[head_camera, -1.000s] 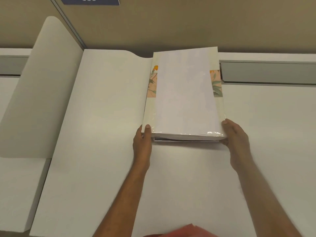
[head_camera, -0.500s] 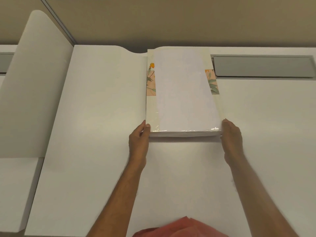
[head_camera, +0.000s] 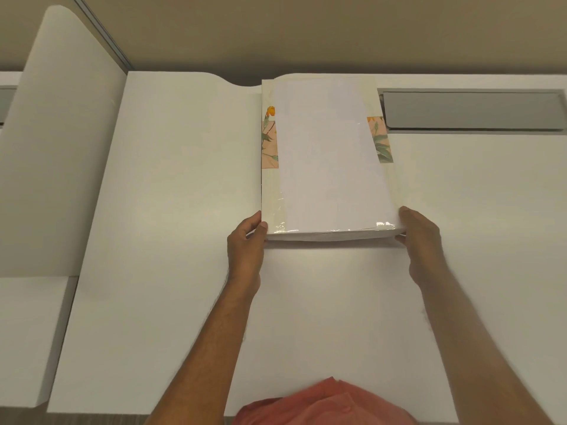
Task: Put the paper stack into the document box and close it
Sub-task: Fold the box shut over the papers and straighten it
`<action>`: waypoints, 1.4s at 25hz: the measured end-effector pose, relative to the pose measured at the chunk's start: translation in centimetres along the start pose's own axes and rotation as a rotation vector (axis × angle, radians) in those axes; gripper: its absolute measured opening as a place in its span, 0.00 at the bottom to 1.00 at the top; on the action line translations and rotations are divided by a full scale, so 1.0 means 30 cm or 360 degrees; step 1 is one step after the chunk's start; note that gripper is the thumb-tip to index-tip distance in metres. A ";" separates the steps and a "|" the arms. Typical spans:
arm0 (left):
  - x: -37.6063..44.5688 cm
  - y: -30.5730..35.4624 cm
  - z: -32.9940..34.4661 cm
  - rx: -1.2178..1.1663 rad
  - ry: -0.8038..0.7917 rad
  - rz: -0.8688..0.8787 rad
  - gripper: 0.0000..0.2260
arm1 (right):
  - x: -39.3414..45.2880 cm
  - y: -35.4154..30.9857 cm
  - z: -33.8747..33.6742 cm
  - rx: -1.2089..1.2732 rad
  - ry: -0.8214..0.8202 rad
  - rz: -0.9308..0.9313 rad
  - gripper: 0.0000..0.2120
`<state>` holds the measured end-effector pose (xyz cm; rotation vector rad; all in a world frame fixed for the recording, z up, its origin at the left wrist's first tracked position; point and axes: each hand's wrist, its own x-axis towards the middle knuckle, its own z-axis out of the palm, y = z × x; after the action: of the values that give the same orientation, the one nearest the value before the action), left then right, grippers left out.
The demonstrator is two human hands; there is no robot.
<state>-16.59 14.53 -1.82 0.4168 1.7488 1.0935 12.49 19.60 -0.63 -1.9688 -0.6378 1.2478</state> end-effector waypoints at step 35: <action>0.236 0.104 0.130 0.1496 -0.0248 0.0673 0.28 | 0.110 -0.027 0.132 -0.1468 -0.0065 -0.0852 0.28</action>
<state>-17.00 22.98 -3.62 1.4519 1.9942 0.4072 10.21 23.66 -2.98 -2.2000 -1.8629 0.6889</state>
